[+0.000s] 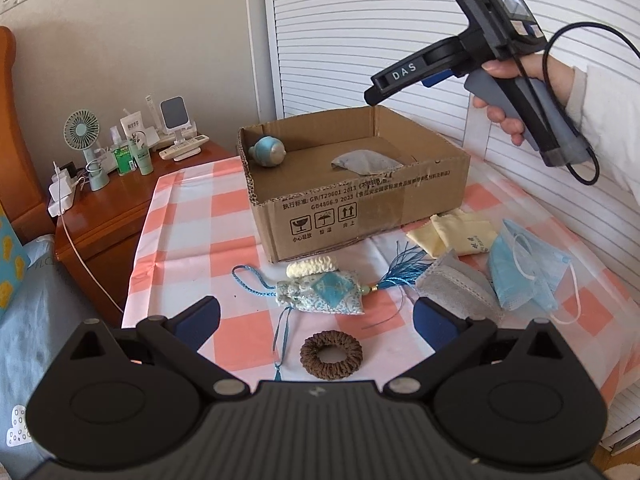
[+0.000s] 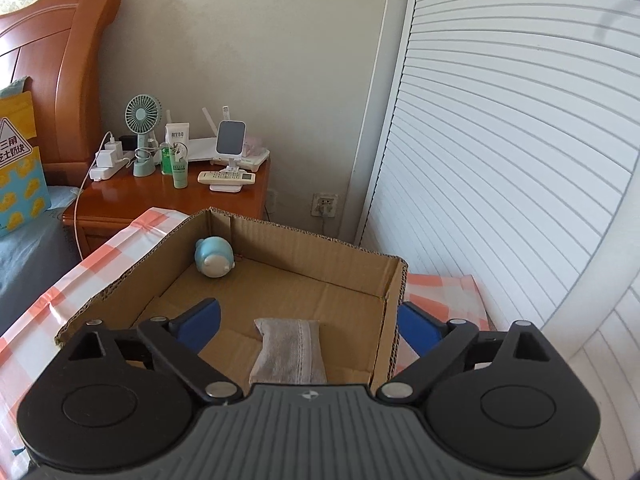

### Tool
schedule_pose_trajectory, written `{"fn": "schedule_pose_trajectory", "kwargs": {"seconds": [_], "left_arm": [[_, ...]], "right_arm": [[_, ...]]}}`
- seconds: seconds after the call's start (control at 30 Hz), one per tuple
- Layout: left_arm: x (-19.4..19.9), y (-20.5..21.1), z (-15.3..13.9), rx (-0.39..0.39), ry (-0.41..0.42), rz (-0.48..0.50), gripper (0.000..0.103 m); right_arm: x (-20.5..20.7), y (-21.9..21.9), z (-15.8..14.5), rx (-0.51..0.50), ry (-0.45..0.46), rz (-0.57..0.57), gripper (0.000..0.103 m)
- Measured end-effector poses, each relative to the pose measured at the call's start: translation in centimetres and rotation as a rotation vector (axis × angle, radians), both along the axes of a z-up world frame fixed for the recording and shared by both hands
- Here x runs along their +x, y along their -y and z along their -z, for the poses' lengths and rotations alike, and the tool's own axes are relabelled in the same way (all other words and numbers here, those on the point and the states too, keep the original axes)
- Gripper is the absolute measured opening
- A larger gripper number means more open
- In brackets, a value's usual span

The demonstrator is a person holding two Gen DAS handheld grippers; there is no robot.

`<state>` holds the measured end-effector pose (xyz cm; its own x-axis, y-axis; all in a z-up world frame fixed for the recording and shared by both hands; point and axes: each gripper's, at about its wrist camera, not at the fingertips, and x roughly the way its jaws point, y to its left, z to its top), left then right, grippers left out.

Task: Organize soft objects
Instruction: 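Grasp the blue face mask on the table with the right tool, then grasp the brown knitted hair tie with the left tool while the right tool holds the mask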

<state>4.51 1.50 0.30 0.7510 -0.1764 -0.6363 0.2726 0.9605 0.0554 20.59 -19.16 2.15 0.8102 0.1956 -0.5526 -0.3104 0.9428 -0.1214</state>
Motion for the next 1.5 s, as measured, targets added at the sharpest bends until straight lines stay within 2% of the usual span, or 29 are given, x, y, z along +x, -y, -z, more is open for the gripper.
{"fn": "schedule_pose_trajectory", "kwargs": {"seconds": [0.4, 0.67, 0.93, 1.1, 1.23, 1.37, 1.5], "left_arm": [[-1.8, -0.4, -0.6, -0.021, 0.023, -0.009, 0.102], [-2.9, -0.5, -0.3, -0.018, 0.020, -0.006, 0.102], [-3.1, -0.6, 0.3, -0.015, 0.001, -0.010, 0.102], [-2.5, -0.6, 1.1, -0.010, -0.019, -0.003, 0.102], [-1.5, -0.4, 2.4, -0.008, -0.060, 0.014, 0.102], [-0.6, -0.2, 4.2, -0.007, -0.118, 0.027, 0.102], [0.2, 0.0, 6.2, -0.015, -0.184, 0.026, 0.102]], "right_arm": [[-10.0, 2.8, 2.0, 0.033, -0.074, 0.108, 0.103], [-15.4, 3.7, 6.6, 0.055, -0.137, 0.200, 0.103], [-17.7, 3.5, 10.3, 0.049, -0.166, 0.278, 0.103], [-18.3, 3.8, 11.3, 0.035, -0.191, 0.293, 0.103], [-18.4, 3.8, 12.3, -0.005, -0.202, 0.304, 0.103], [-18.5, 4.4, 12.6, 0.039, -0.198, 0.302, 0.103], [-18.6, 4.5, 12.7, 0.041, -0.183, 0.287, 0.103]]}}
